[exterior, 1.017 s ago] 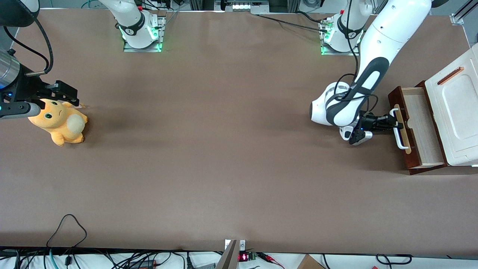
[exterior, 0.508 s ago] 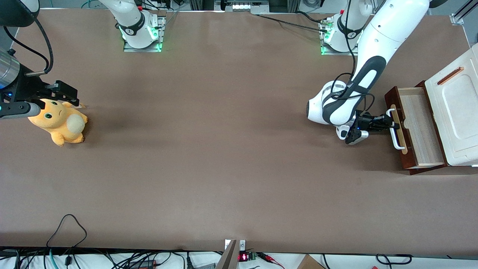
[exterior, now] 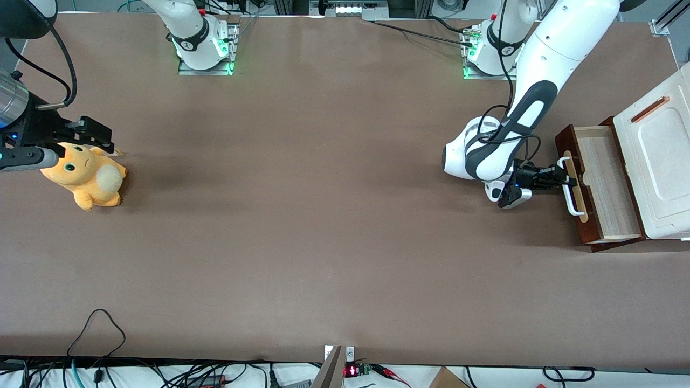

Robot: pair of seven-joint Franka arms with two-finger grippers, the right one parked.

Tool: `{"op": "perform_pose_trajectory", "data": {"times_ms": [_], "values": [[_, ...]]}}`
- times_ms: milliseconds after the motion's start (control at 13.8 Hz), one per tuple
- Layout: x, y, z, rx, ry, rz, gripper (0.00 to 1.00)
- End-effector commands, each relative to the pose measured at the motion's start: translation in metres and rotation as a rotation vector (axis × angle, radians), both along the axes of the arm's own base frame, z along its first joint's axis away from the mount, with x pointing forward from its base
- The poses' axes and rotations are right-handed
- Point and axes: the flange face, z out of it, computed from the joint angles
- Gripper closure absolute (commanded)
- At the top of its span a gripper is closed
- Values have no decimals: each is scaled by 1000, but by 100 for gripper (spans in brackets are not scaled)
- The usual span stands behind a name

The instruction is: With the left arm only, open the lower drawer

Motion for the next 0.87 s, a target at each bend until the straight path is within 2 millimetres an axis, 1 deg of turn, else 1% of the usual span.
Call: {"op": "perform_pose_trajectory", "data": {"times_ms": [0, 73, 145, 218, 291, 363, 436, 508, 581, 726, 799], "values": [[23, -54, 17, -49, -8, -112, 67], [22, -54, 18, -50, -7, -109, 33], [23, -54, 19, -50, -10, -108, 20], [23, -54, 20, -50, -12, -108, 14], [24, -54, 22, -50, -16, -107, 14], [25, -55, 26, -52, -24, -108, 11], [27, -55, 35, -60, -36, -99, 6], [25, -60, 45, -87, -44, -81, 2], [25, -65, 56, -132, -56, -63, 1], [34, -76, 84, -241, -56, -1, 1], [42, -83, 104, -328, -57, 45, 0]]}}
